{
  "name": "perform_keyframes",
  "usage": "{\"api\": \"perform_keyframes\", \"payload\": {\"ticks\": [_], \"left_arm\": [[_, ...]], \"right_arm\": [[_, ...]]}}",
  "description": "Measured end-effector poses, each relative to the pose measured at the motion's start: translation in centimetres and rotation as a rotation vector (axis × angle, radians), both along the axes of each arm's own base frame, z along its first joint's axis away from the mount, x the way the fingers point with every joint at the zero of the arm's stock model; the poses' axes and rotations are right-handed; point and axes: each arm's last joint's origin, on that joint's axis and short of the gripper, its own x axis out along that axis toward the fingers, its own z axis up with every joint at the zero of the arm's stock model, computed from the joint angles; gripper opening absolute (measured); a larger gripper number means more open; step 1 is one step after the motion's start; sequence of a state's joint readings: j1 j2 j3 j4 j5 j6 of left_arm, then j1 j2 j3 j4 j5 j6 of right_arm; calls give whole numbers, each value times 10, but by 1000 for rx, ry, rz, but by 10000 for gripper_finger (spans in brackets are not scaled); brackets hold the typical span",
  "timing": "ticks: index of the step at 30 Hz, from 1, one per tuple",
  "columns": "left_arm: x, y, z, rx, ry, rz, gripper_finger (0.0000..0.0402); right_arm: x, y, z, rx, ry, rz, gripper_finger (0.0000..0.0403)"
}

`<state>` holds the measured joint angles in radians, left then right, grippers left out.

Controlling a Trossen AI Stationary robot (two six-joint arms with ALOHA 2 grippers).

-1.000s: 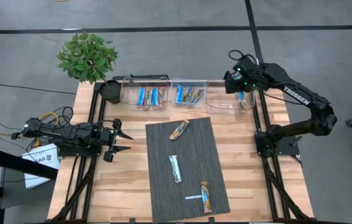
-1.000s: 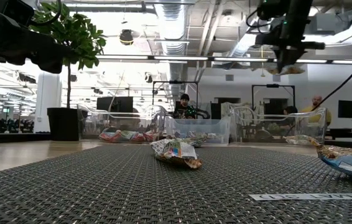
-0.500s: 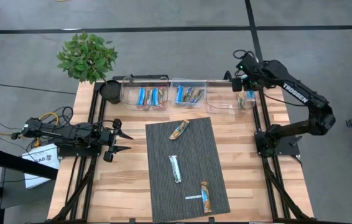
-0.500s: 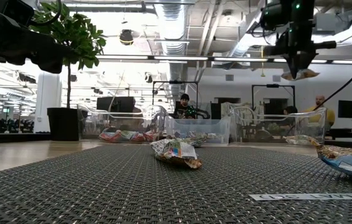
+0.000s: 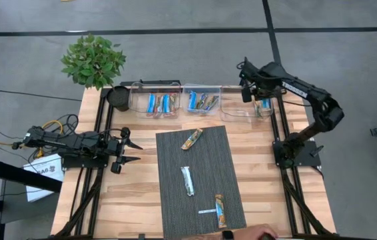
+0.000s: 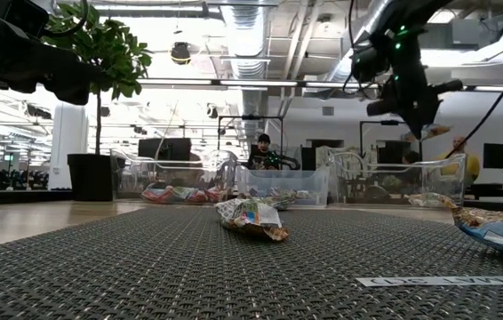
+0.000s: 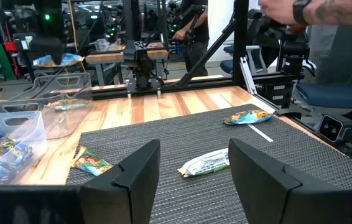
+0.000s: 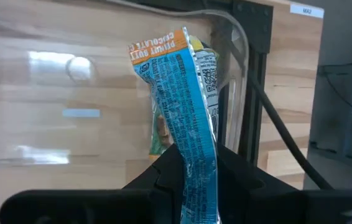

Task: Pick and place Granola Bars by type
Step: Put the orange granola bar into the right transparent bin

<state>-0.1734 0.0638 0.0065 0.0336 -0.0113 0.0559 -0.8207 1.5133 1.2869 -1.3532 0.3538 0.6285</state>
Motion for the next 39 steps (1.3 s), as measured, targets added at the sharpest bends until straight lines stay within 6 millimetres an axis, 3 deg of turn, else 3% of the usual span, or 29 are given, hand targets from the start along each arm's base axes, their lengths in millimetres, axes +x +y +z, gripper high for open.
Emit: {"api": "perform_keyframes", "payload": {"ticks": [12, 26, 39], "left_arm": [[0, 0, 0, 0, 0, 0, 184], [0, 0, 0, 0, 0, 0, 184], [0, 0, 0, 0, 0, 0, 184]], "right_arm": [[19, -19, -38, 38, 91, 16, 62], [17, -10, -87, 20, -26, 66, 62], [12, -8, -106, 26, -66, 58, 62]]}}
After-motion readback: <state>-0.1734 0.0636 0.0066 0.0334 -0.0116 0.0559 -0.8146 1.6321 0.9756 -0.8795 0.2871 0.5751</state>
